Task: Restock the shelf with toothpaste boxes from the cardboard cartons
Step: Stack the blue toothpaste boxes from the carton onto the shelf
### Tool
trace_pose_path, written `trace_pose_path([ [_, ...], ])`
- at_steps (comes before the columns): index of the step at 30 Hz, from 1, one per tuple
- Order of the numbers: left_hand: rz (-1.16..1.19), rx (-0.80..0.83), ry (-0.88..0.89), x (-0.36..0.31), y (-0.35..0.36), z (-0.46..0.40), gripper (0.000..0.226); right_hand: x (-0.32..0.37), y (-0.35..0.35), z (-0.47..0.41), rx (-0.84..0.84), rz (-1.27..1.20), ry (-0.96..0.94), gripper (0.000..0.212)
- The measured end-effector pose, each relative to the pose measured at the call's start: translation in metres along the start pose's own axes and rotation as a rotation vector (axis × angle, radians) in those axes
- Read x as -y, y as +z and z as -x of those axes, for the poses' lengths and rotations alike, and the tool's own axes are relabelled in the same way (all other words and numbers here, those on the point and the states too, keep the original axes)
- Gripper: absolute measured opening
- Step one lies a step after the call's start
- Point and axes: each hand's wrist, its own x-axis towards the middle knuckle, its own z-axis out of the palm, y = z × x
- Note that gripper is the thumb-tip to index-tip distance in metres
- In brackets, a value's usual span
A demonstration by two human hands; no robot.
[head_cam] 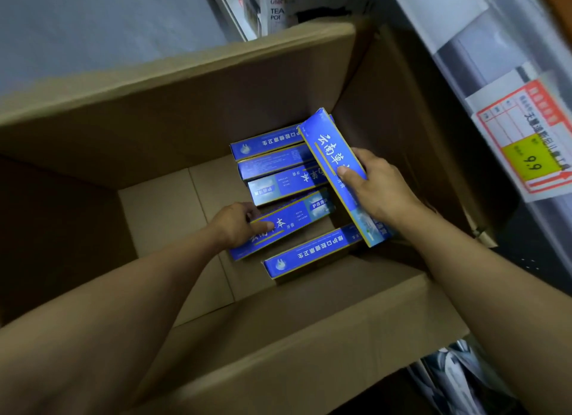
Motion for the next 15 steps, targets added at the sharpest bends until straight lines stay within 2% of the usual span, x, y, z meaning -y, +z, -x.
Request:
trace_pose_path([
  [2,0.033,0.014,0.024,-0.002,-0.012,0.009,0.034,0.009,-0.003,0.004,-0.004,-0.013,-0.006,0.045],
  [8,-0.113,-0.003,0.133,0.0,-0.06,0.047,0.03,0.05,-0.018,0.033,-0.041,-0.033,-0.006,0.038],
  [15,-0.187,-0.078,0.248,-0.008,-0.13,0.108,0.041,0.11,-0.046,0.098,-0.14,-0.034,-0.032,0.032],
])
